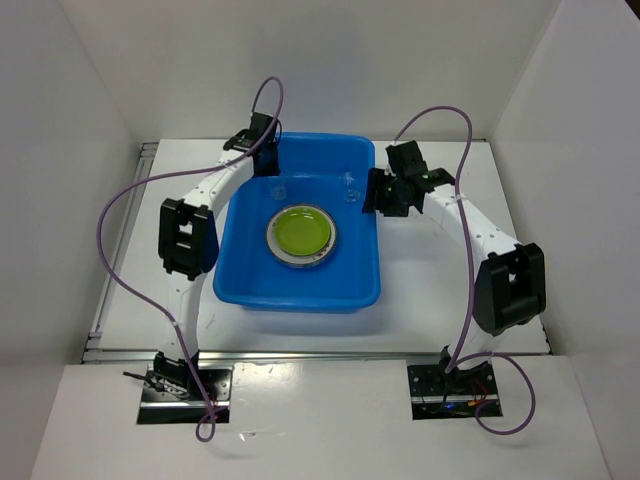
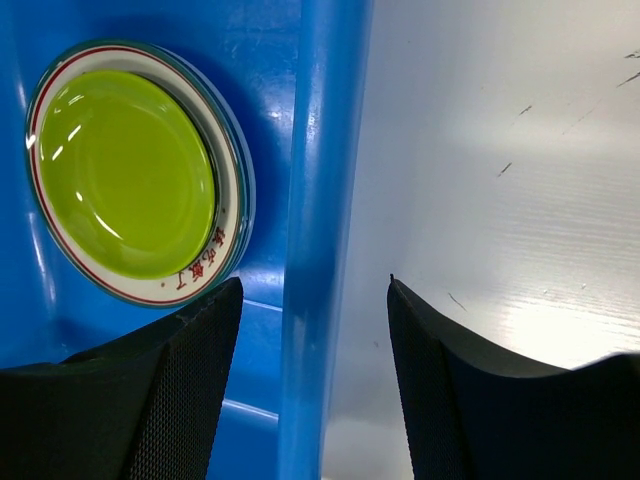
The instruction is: Place the mixed dishes into the plastic bin
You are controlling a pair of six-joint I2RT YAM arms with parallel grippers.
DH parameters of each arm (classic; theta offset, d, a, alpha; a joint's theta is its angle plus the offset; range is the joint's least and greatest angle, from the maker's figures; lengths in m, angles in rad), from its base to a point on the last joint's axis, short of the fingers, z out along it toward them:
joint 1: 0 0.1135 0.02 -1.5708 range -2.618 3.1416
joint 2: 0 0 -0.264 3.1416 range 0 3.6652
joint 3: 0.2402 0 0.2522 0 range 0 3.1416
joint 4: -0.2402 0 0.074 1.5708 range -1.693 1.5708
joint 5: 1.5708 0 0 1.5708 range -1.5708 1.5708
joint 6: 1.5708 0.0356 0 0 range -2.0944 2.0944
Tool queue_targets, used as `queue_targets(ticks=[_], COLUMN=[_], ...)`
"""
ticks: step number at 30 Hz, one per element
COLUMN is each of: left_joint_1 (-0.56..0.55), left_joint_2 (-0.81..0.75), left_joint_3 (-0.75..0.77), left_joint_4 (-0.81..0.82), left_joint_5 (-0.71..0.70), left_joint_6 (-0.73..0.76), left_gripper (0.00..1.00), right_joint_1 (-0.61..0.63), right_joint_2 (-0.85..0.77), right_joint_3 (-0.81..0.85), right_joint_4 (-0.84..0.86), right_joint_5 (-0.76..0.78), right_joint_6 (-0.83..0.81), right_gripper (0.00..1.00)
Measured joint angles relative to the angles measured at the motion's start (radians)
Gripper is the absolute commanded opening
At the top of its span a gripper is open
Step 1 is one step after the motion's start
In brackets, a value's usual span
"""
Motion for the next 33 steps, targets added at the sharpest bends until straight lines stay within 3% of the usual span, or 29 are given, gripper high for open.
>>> queue_targets(ticks=[13, 19, 20, 24, 27, 30, 32, 33], left_joint_1=[0.0, 0.009, 0.016, 0.139, 0.271, 0.309, 0.29, 0.282], left_joint_2=[0.007, -0.163, -0.223, -0.525, -0.664, -0.698, -0.681, -0.675], left_joint_3=[0.077, 0.107, 0.085, -0.15, -0.333, -0.484, -0.561, -0.595], left_joint_4=[-0.022, -0.025, -0.015, 0.077, 0.131, 0.13, 0.112, 0.097], left_joint_5=[-0.02, -0.03, -0.03, -0.003, -0.019, -0.038, -0.031, -0.027], left_joint_6=[0.0, 0.011, 0.013, -0.002, -0.024, -0.04, -0.056, -0.061], left_gripper=[0.55, 0.79, 0.87, 0.99, 0.99, 0.99, 0.99, 0.99], right_joint_1=[0.0, -0.008, -0.014, -0.108, -0.188, -0.208, -0.203, -0.201], right_joint_2=[0.0, -0.011, -0.018, -0.084, -0.141, -0.164, -0.164, -0.164], right_joint_3=[0.0, 0.0, 0.0, -0.01, -0.035, -0.063, -0.081, -0.09], right_joint_4=[0.0, -0.001, -0.001, 0.003, 0.009, 0.01, 0.007, 0.004], right_joint_5=[0.01, 0.04, 0.042, 0.05, 0.08, 0.098, 0.105, 0.109], right_joint_6=[0.001, 0.007, 0.007, 0.007, 0.008, 0.009, 0.023, 0.033], right_gripper=[0.66, 0.69, 0.7, 0.7, 0.7, 0.7, 0.96, 1.0])
